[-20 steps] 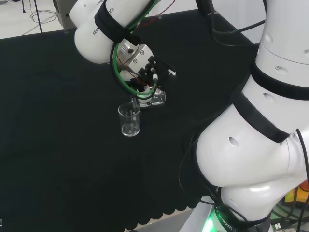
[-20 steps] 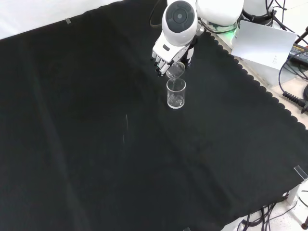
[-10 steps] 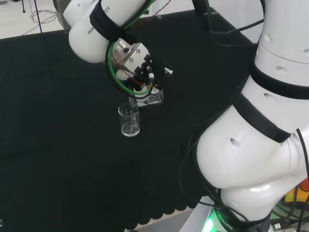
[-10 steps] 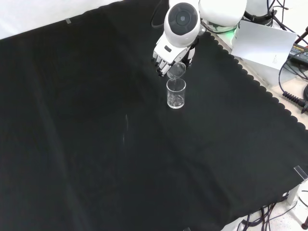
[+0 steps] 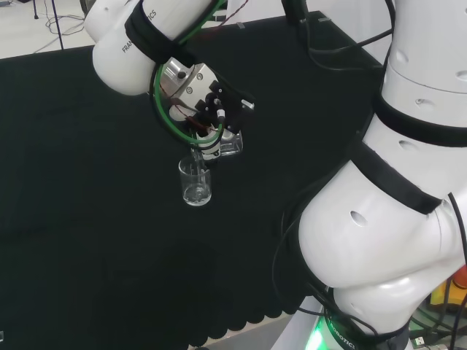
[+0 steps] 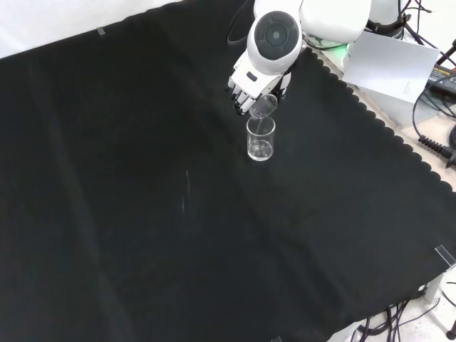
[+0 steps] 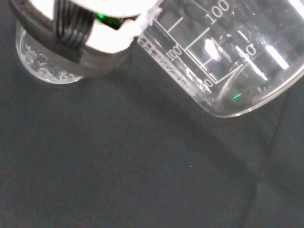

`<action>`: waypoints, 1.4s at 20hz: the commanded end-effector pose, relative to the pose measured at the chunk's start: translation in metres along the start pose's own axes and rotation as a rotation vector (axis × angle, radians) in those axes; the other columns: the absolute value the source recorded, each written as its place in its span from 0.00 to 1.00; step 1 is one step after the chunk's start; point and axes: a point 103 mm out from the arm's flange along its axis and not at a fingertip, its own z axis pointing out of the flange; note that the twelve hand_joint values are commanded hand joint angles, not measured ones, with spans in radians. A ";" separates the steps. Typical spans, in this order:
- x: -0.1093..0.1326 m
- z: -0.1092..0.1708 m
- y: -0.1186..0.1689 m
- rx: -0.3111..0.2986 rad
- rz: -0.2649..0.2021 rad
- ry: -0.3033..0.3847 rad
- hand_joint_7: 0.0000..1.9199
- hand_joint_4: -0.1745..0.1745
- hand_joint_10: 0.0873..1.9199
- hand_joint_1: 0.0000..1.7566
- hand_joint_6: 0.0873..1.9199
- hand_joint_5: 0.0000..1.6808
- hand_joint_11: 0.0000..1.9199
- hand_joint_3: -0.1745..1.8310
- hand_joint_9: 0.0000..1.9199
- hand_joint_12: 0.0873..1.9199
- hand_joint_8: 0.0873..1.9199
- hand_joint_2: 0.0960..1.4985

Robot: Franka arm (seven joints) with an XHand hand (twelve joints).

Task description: Pour the water from the handheld beaker into the one on the table.

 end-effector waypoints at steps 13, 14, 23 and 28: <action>0.004 -0.003 -0.002 0.030 0.004 -0.032 0.68 0.00 0.30 0.74 0.26 0.75 0.69 0.00 0.83 0.36 0.25 0.69; 0.005 -0.003 -0.002 0.032 0.005 -0.035 0.68 0.00 0.30 0.74 0.26 0.75 0.69 0.00 0.83 0.36 0.25 0.69; 0.006 -0.004 -0.004 0.042 0.006 -0.047 0.68 0.00 0.30 0.74 0.26 0.75 0.69 0.00 0.83 0.36 0.25 0.69; 0.005 -0.004 -0.004 0.041 0.004 -0.044 0.68 0.00 0.30 0.74 0.26 0.75 0.69 0.00 0.83 0.36 0.25 0.69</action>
